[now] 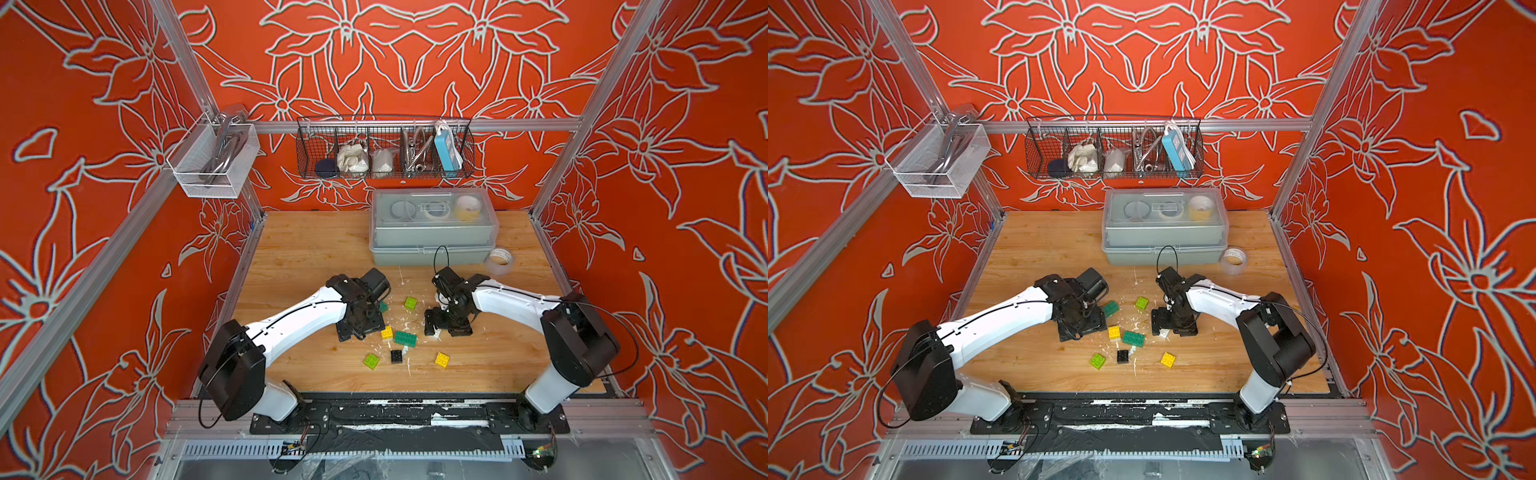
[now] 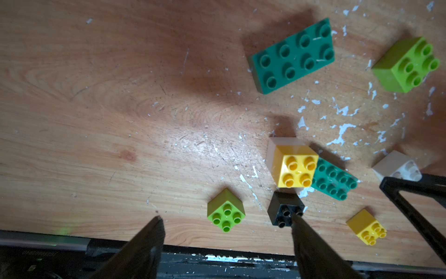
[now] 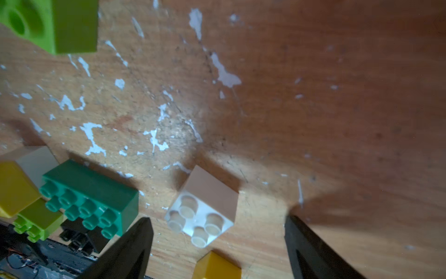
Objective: Assemble a giraffe with lego
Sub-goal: Pick up the lego brick from the center of the board.
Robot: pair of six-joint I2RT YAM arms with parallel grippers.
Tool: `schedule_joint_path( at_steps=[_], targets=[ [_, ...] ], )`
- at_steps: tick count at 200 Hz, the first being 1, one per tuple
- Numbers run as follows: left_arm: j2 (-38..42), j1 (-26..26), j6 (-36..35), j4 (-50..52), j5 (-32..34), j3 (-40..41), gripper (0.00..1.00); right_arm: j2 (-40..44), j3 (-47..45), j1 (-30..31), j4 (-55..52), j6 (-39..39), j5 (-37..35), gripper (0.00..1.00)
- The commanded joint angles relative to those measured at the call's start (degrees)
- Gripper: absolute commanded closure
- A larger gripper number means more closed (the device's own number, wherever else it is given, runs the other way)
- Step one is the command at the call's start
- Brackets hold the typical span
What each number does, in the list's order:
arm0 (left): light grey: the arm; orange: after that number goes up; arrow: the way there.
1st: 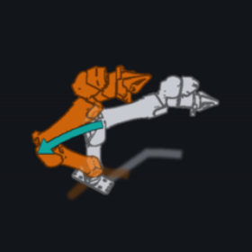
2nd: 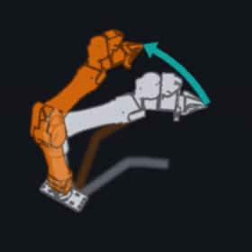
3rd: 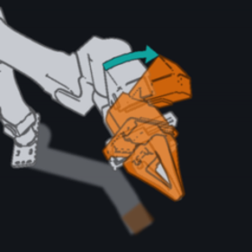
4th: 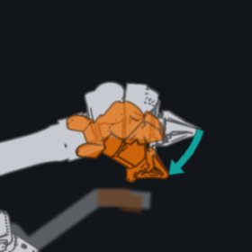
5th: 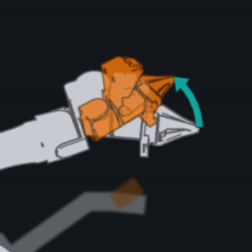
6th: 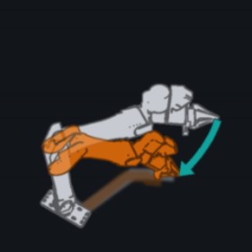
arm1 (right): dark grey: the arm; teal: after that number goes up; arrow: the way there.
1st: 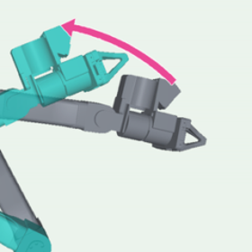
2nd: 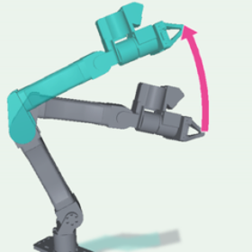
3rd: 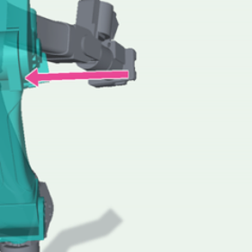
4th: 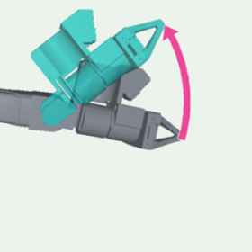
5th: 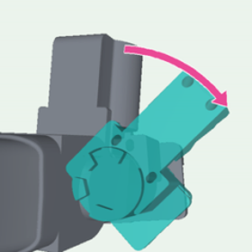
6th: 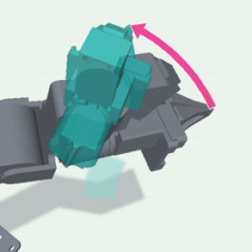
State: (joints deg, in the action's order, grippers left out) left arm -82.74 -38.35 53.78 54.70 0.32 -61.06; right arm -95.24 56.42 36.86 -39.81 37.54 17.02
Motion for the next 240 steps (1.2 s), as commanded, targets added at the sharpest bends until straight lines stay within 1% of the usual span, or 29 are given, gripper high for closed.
schedule_joint_path(
  at_steps=[1,10,30,41,64,74,109,131,178,194,209,223,240],
  targets=[
    [1.34,0.88,-0.61,0.51,0.32,1.3,0.19,-1.69,1.11,0.43,1.93,0.87,-0.09,0.16],
    [1.32,1.08,-0.69,0.4,0.15,1.47,0.19,-2.24,1.45,0.54,2.1,0.78,-0.47,0.19],
    [1.19,1.43,-1.02,0.03,-0.14,1.56,0.19,-2.8,1.76,0.62,2.11,0.13,-1.25,0.27],
    [1.32,1.57,-1.13,0.03,-0.27,1.56,0.19,-2.79,1.58,0.58,1.95,-0.3,-1.73,0.34],
    [1.48,1.7,-1.86,-0.51,-0.65,1.51,0.19,-2.22,0.65,0.61,0.94,-1.96,-3.09,0.54],
    [1.39,1.7,-2.38,-0.6,-0.97,1.29,0.19,-1.85,0.13,0.62,0.5,-2.63,-3.53,0.59],
    [1.8,1.57,-3.76,-1.0,-1.88,1.01,0.18,-0.52,-0.2,0.5,-1.01,-5.45,-5.46,0.59],
    [2.64,1.11,-3.77,-1.14,-2.25,1.19,0.18,0.27,0.35,0.49,-2.35,-7.64,-6.72,0.62],
    [4.84,-1.0,-3.06,-1.74,-1.52,1.87,0.19,3.86,-1.99,0.59,-2.11,-10.93,-7.79,0.67],
    [6.05,-3.36,-4.3,-3.03,-0.51,1.73,0.19,6.85,-2.44,0.58,-2.54,-11.74,-7.55,0.68],
    [7.25,-6.2,-6.93,-5.03,-1.03,1.99,0.16,10.55,-2.88,0.58,-3.3,-12.89,-6.66,0.69],
    [8.2,-10.22,-8.4,-4.94,0.09,1.6,0.14,12.94,-2.99,0.6,-5.1,-14.41,-5.08,0.68],
    [9.47,-14.72,-7.58,-3.79,2.49,1.08,0.12,15.72,-3.25,0.99,-7.88,-16.01,-3.1,0.67]
  ],
)
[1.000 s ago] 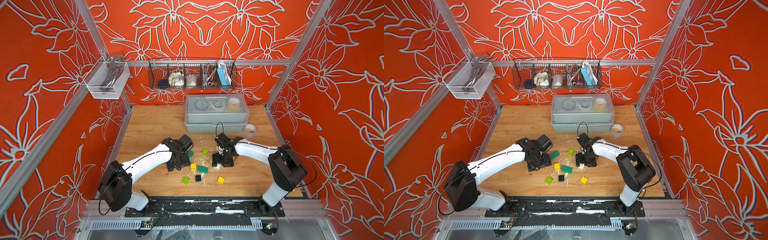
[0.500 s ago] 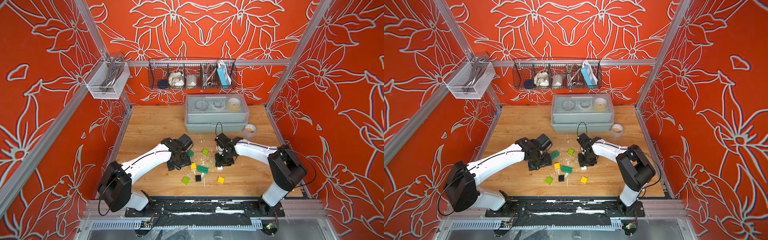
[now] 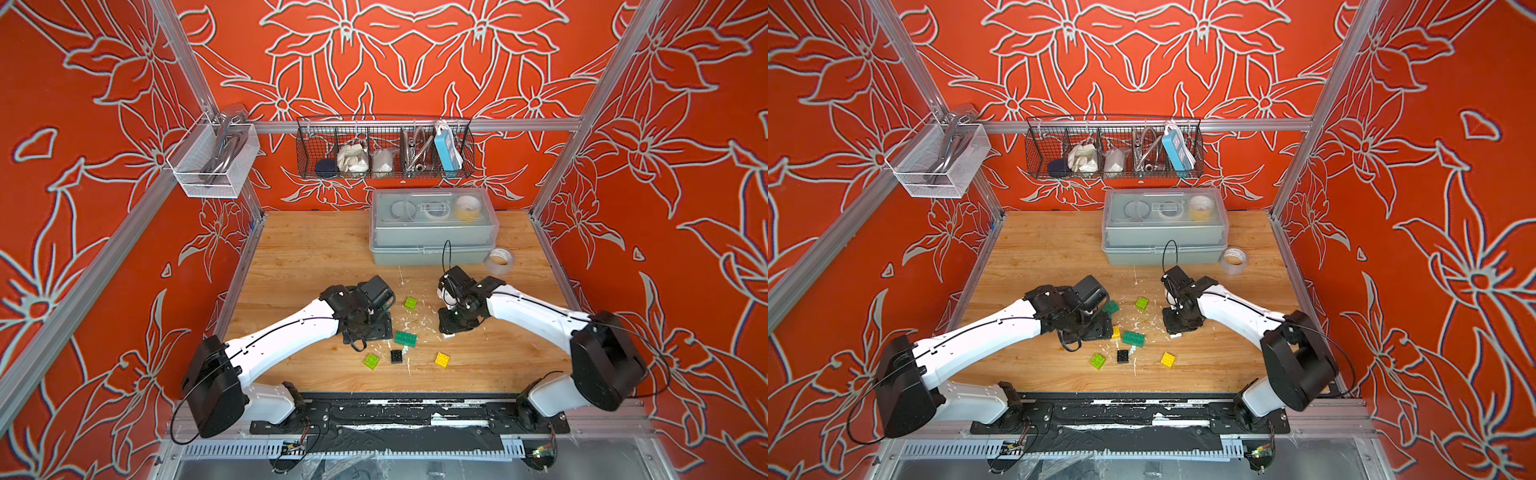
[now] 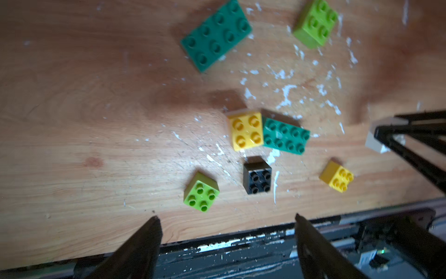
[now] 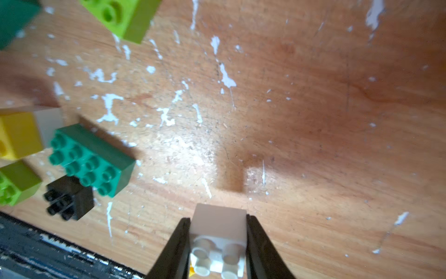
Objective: Assemble a giraffe with lego
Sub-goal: Pick up the lego brick from the center of the board, then move the lego brick at the center of the board.
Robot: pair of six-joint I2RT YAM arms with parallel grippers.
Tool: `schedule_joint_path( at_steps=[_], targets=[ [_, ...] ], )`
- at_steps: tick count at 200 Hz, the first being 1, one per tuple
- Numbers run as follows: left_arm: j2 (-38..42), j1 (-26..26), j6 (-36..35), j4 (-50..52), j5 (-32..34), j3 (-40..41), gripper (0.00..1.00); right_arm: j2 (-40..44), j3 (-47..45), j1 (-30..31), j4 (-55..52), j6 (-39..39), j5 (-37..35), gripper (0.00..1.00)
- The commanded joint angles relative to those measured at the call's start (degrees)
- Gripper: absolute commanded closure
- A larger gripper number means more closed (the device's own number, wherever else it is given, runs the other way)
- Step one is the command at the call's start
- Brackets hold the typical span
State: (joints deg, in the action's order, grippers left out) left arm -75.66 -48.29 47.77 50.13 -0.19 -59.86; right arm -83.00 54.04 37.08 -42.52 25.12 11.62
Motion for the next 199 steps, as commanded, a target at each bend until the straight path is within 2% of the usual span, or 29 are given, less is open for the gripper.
schedule_joint_path(
  at_steps=[1,26,47,71,94,128,163,199],
  targets=[
    [2.46,-5.0,-1.42,0.81,3.08,-0.15,0.12,3.65,-0.87,0.83,-5.36,-3.68,2.37,0.67],
    [4.73,-7.55,1.76,0.08,3.71,1.36,0.12,7.3,-0.82,4.23,-9.85,-4.59,1.74,0.67],
    [7.38,-7.61,2.49,-2.19,3.88,3.77,0.12,8.39,-1.13,7.71,-11.82,-1.71,0.04,0.67],
    [8.77,-7.61,2.37,-0.41,6.16,3.17,0.12,8.44,-1.63,8.35,-11.76,6.48,0.32,0.67],
    [10.35,-7.56,2.46,2.46,10.57,2.9,0.12,7.92,-2.09,8.49,-11.66,9.92,-2.38,0.67],
    [12.04,-6.85,2.53,6.1,14.25,2.01,0.12,9.17,-5.68,8.88,-7.13,22.21,0.68,0.67],
    [15.85,-4.97,2.01,5.19,14.66,4.66,0.12,9.42,-6.6,10.08,-6.29,32.48,-0.04,0.67],
    [17.83,-2.0,-1.03,4.32,12.92,5.18,0.12,8.39,-8.6,13.85,-2.12,41.5,-0.03,0.67]
  ],
)
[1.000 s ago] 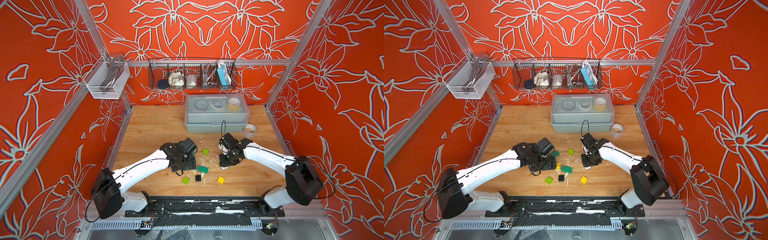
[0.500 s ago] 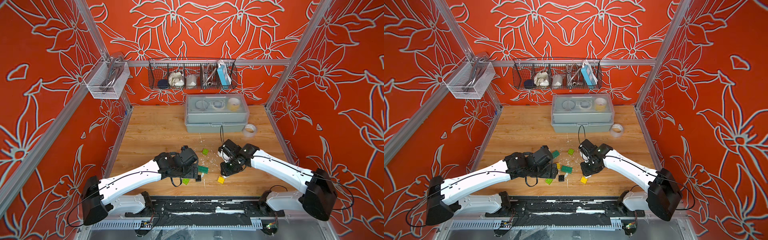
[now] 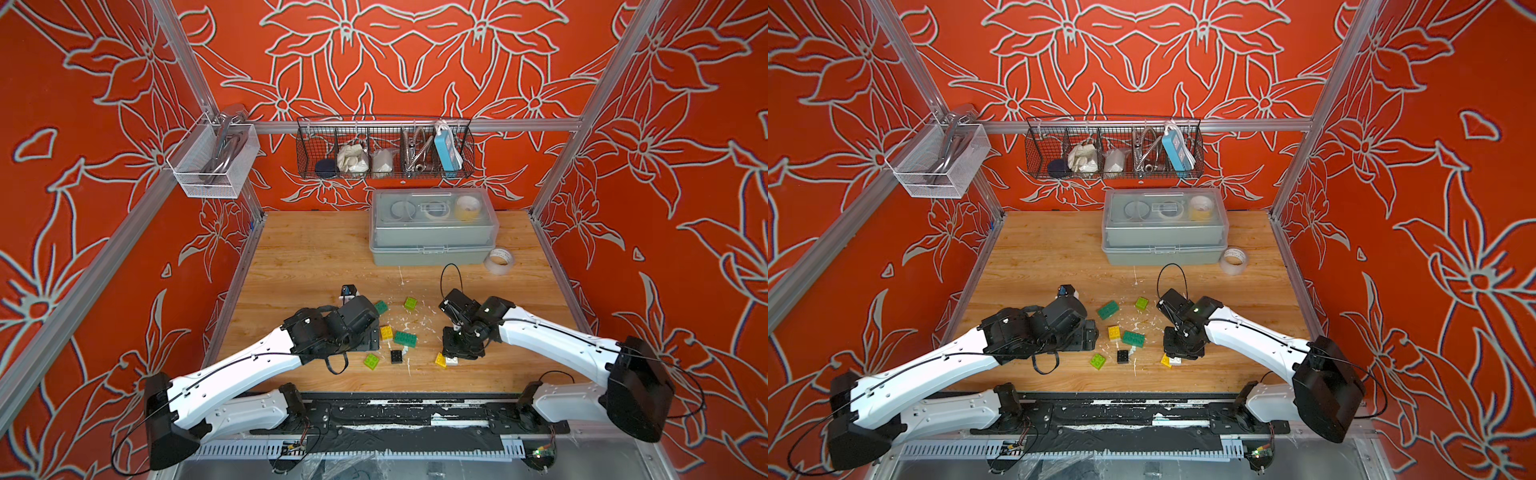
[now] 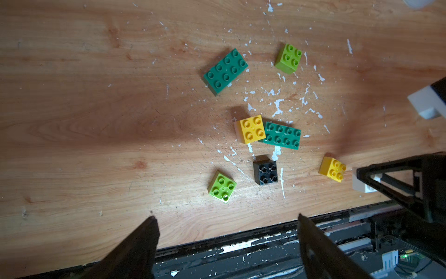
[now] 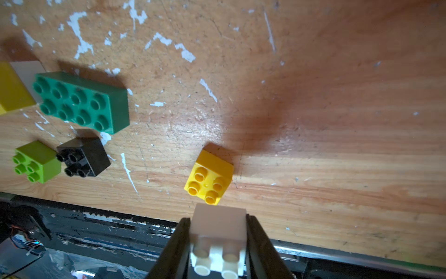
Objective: Assemble a giraffe with lego
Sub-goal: Move the lego brick at the center of the board.
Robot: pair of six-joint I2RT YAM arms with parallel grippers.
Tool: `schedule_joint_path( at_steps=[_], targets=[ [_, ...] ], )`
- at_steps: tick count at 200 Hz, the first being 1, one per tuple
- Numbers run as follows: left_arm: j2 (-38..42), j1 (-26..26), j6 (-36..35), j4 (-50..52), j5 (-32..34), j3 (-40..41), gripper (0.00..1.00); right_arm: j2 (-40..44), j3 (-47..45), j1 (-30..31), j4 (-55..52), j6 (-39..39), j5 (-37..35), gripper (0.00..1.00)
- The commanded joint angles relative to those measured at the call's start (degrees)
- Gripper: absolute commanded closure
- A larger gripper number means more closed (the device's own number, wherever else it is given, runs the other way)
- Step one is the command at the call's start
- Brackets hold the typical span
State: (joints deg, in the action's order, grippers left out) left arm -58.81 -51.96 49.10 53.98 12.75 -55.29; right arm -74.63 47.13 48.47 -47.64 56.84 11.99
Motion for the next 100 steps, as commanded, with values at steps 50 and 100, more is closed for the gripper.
schedule_joint_path(
  at_steps=[50,100],
  targets=[
    [1.13,3.1,-5.22,1.08,-0.27,-0.96,0.12,2.39,-8.73,4.4,10.12,18.48,-0.72,0.68],
    [1.6,3.45,-5.07,1.88,-0.14,0.0,0.12,-1.66,-5.13,3.25,10.73,14.59,-3.08,0.67]
  ],
)
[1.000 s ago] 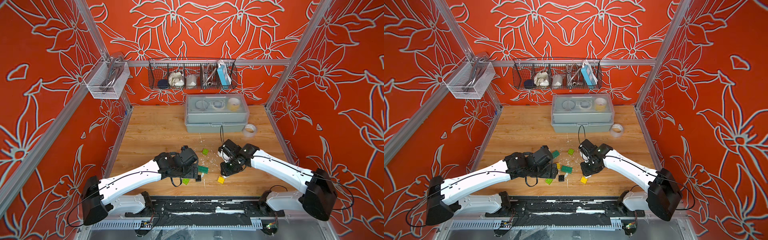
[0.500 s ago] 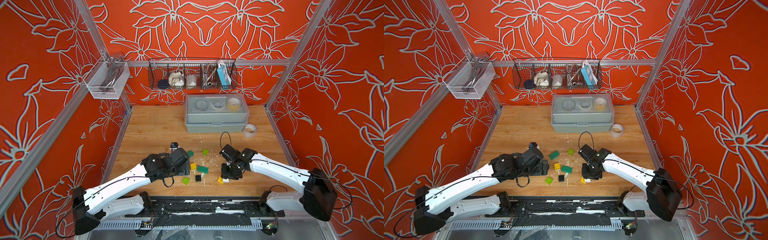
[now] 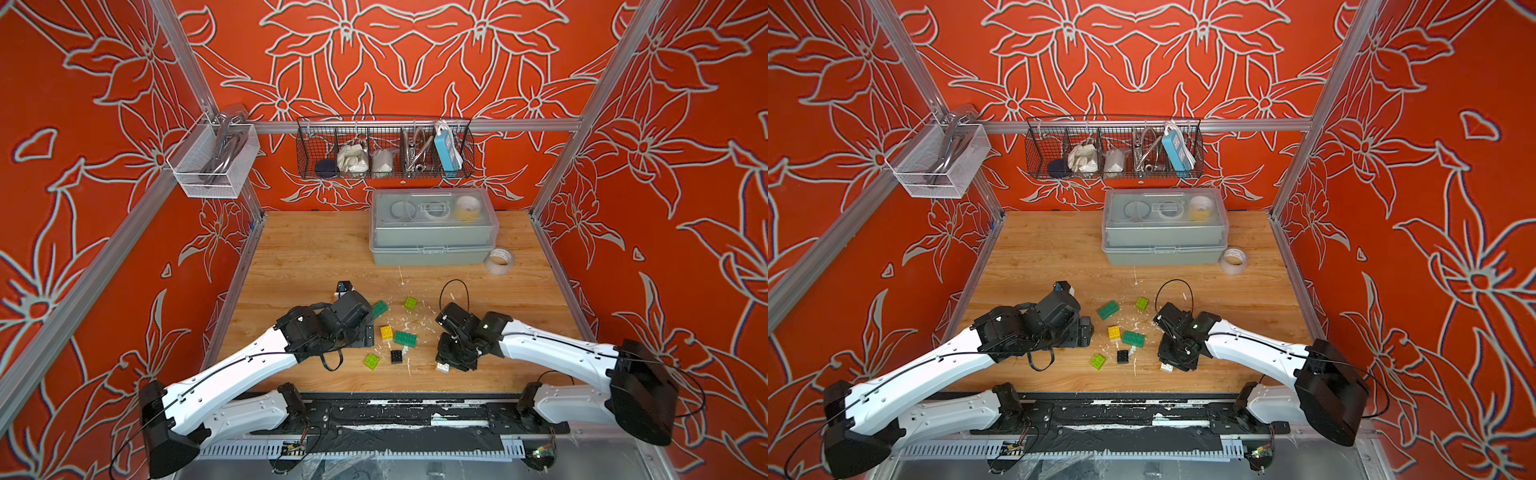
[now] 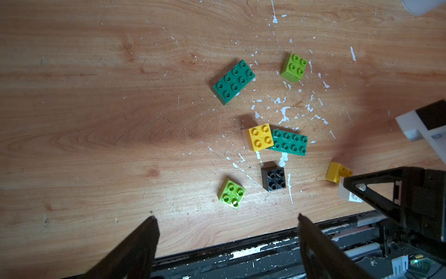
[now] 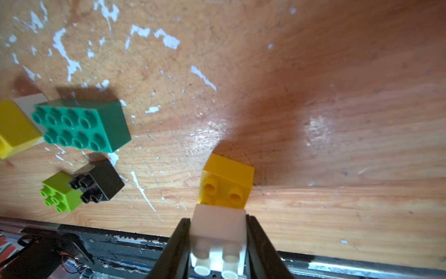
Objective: Assemble a giraffe with lego
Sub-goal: Move the lego brick at the center of the board.
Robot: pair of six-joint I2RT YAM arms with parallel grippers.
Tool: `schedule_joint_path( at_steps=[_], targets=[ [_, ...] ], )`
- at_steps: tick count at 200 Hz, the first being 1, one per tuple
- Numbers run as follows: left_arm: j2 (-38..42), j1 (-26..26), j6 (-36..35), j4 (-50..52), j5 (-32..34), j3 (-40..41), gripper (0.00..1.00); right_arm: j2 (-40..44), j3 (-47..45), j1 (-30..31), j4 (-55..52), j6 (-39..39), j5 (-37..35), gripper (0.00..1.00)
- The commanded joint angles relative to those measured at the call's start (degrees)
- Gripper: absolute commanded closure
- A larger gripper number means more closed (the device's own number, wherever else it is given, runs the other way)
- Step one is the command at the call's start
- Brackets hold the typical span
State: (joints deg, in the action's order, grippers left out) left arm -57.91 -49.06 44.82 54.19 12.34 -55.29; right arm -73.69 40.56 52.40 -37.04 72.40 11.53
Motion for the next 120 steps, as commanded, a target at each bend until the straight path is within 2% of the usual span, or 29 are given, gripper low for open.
schedule_joint_path(
  at_steps=[1,47,96,120],
  targets=[
    [0.7,0.54,-0.83,1.69,0.3,0.0,0.12,-2.73,1.5,-0.75,0.12,-1.14,-2.64,0.67],
    [0.74,1.07,-1.14,1.94,0.63,-0.28,0.12,-5.13,4.1,-3.25,-0.22,-6.25,-3.19,0.67],
    [0.71,1.5,-0.78,1.46,0.58,0.27,0.12,-10.82,12.17,-3.97,-4.93,-15.83,-4.35,0.67],
    [0.43,1.6,-0.87,1.26,0.58,-0.09,0.12,-9.15,13.85,-3.87,-8.23,-15.74,-5.54,0.67]
  ],
)
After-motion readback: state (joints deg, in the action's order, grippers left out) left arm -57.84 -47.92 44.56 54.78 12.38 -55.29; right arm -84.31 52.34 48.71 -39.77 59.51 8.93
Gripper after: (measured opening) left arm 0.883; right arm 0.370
